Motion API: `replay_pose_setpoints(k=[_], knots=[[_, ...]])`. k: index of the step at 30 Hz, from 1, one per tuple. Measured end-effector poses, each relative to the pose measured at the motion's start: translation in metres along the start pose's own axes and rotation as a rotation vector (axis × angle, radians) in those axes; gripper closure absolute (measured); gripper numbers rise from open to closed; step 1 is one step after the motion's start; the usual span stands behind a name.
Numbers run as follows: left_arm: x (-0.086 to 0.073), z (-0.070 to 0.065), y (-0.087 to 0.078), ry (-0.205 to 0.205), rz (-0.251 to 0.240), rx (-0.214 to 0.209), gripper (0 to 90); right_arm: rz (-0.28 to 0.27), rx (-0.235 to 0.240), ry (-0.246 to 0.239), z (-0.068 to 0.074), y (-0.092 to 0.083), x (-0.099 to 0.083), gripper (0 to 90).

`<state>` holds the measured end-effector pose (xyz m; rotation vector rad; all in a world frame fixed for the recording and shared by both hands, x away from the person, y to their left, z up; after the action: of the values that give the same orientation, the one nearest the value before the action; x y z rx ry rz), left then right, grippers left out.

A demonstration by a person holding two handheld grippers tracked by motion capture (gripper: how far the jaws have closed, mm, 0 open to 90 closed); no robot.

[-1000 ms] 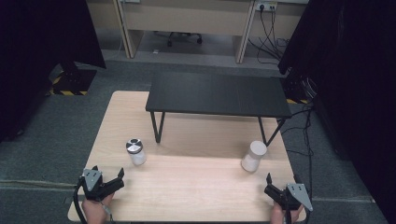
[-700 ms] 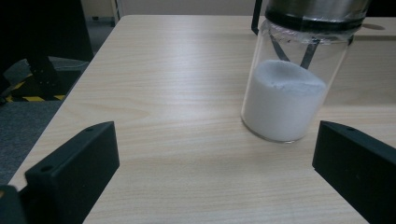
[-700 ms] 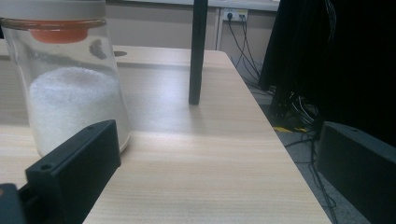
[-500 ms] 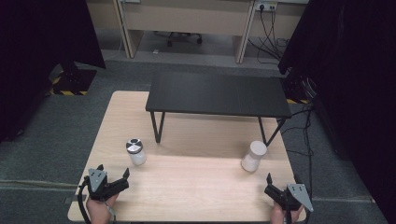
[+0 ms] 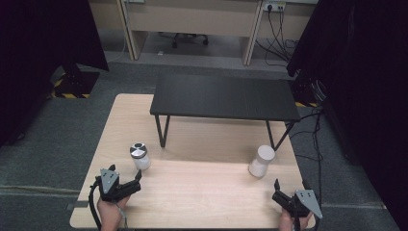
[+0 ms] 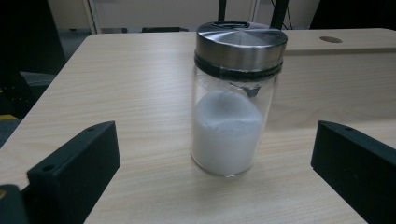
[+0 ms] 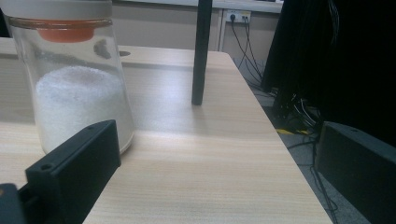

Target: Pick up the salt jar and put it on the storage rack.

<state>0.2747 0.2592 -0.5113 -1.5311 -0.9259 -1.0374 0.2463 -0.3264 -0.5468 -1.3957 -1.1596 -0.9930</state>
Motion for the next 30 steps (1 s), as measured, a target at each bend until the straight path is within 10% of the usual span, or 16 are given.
replay_pose_setpoints(k=[30], knots=[[0.021, -0.018, 0.048, 0.025, 0.047, -0.027, 3.1, -0.01, 0.02, -0.032, 0.002, 0.0, 0.0, 0.3]])
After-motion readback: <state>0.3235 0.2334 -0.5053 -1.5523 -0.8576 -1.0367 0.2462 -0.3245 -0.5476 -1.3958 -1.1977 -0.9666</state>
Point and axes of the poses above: each handheld gripper's, and its own axes: y roughly forward along the jaws, x roughly out of its top, z roughly to its left, the point moved 9 cm from there along y, roughly forward along the jaws, and after that the axes turned 4 degrees about -y, right-handed, at the moved point
